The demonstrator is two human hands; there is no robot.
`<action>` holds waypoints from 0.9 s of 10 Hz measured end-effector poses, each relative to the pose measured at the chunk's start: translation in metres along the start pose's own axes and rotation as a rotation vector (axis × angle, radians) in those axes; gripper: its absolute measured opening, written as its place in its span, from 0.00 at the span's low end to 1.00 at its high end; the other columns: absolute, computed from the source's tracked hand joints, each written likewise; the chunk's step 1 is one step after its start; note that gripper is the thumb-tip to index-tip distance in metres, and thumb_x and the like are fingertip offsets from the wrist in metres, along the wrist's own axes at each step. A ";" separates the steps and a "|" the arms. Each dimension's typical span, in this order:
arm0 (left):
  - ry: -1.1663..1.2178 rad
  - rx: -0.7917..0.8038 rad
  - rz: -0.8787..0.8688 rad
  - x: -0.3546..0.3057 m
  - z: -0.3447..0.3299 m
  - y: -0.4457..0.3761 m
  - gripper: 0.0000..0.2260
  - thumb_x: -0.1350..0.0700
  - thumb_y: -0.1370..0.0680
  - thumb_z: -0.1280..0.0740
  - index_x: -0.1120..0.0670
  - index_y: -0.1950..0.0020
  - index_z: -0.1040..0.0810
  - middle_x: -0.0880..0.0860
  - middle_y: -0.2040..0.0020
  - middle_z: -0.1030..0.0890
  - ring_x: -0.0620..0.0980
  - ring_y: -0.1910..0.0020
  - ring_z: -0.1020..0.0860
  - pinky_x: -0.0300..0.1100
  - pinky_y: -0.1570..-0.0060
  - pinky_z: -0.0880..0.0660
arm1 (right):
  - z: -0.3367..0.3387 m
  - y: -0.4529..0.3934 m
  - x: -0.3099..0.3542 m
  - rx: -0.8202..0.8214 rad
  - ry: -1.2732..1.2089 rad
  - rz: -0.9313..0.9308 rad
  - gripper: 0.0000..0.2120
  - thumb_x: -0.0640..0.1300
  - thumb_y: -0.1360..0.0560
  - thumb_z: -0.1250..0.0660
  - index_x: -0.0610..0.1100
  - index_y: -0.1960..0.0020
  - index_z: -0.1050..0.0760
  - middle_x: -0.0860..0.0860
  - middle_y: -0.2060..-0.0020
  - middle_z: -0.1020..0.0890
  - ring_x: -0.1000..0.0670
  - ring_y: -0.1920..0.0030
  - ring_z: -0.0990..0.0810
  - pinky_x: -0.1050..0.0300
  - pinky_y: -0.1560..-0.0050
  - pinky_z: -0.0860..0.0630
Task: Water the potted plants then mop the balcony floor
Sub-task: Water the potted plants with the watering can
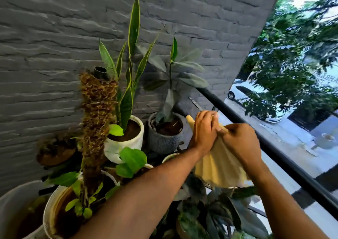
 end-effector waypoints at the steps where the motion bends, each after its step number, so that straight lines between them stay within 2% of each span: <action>1: 0.061 -0.042 0.111 0.033 -0.015 -0.025 0.10 0.55 0.16 0.38 0.58 0.45 0.19 0.54 0.48 0.20 0.52 0.46 0.24 0.43 0.44 0.29 | -0.014 -0.041 0.006 0.000 0.126 0.003 0.14 0.53 0.24 0.28 0.42 0.58 0.15 0.43 0.66 0.16 0.41 0.63 0.18 0.50 0.64 0.23; 2: 0.129 -0.062 0.226 0.062 -0.030 -0.042 0.08 0.57 0.20 0.37 0.57 0.46 0.19 0.54 0.49 0.21 0.54 0.47 0.23 0.50 0.45 0.26 | -0.030 -0.079 0.010 0.039 0.221 0.013 0.12 0.50 0.26 0.29 0.41 0.57 0.15 0.42 0.65 0.17 0.40 0.62 0.18 0.48 0.62 0.20; 3: 0.240 -0.091 0.386 0.087 -0.040 -0.056 0.14 0.52 0.21 0.38 0.58 0.44 0.19 0.53 0.47 0.21 0.55 0.44 0.22 0.51 0.43 0.24 | -0.049 -0.110 0.012 0.117 0.253 0.010 0.11 0.49 0.26 0.29 0.41 0.60 0.17 0.45 0.69 0.19 0.43 0.66 0.20 0.51 0.66 0.23; 4: 0.253 -0.126 0.474 0.115 -0.047 -0.071 0.14 0.53 0.19 0.37 0.60 0.42 0.18 0.57 0.45 0.20 0.60 0.44 0.21 0.56 0.41 0.24 | -0.068 -0.138 0.016 0.167 0.297 0.061 0.12 0.48 0.26 0.29 0.41 0.62 0.18 0.44 0.68 0.18 0.42 0.65 0.20 0.52 0.67 0.24; 5: 0.114 -0.103 0.424 0.135 -0.048 -0.081 0.09 0.61 0.19 0.35 0.56 0.41 0.20 0.55 0.43 0.19 0.54 0.43 0.22 0.47 0.40 0.24 | -0.086 -0.160 0.019 0.188 0.342 0.115 0.14 0.48 0.25 0.30 0.39 0.64 0.20 0.43 0.70 0.20 0.42 0.68 0.21 0.54 0.71 0.29; 6: 0.071 -0.100 0.460 0.150 -0.049 -0.091 0.09 0.63 0.20 0.36 0.48 0.48 0.22 0.53 0.48 0.20 0.52 0.48 0.23 0.46 0.42 0.26 | -0.100 -0.181 0.023 0.220 0.373 0.161 0.17 0.49 0.25 0.30 0.37 0.64 0.21 0.42 0.71 0.20 0.41 0.69 0.21 0.51 0.70 0.26; 7: 0.316 -0.262 0.574 0.174 -0.061 -0.109 0.17 0.62 0.18 0.37 0.51 0.66 0.30 0.47 0.68 0.29 0.45 0.65 0.31 0.47 0.58 0.31 | -0.111 -0.203 0.026 0.231 0.413 0.200 0.17 0.53 0.24 0.31 0.40 0.63 0.22 0.44 0.70 0.21 0.42 0.68 0.21 0.50 0.66 0.21; 8: 0.343 -0.273 0.608 0.178 -0.067 -0.121 0.17 0.63 0.19 0.37 0.49 0.66 0.29 0.42 0.69 0.30 0.42 0.67 0.32 0.46 0.58 0.30 | -0.117 -0.220 0.027 0.207 0.441 0.220 0.18 0.57 0.26 0.31 0.43 0.62 0.23 0.47 0.69 0.22 0.43 0.67 0.22 0.52 0.66 0.24; 9: 0.226 -0.392 0.689 0.188 -0.066 -0.125 0.24 0.67 0.21 0.37 0.47 0.73 0.32 0.46 0.71 0.34 0.47 0.66 0.36 0.50 0.57 0.33 | -0.123 -0.235 0.027 0.212 0.457 0.240 0.19 0.59 0.26 0.32 0.43 0.61 0.21 0.47 0.67 0.21 0.43 0.66 0.22 0.54 0.66 0.27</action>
Point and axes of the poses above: each hand's wrist, its own y-axis away from the middle knuckle, its own z-axis out of the back of the hand, x = y × z, the point moved 6 cm from there along -y, towards the middle knuckle
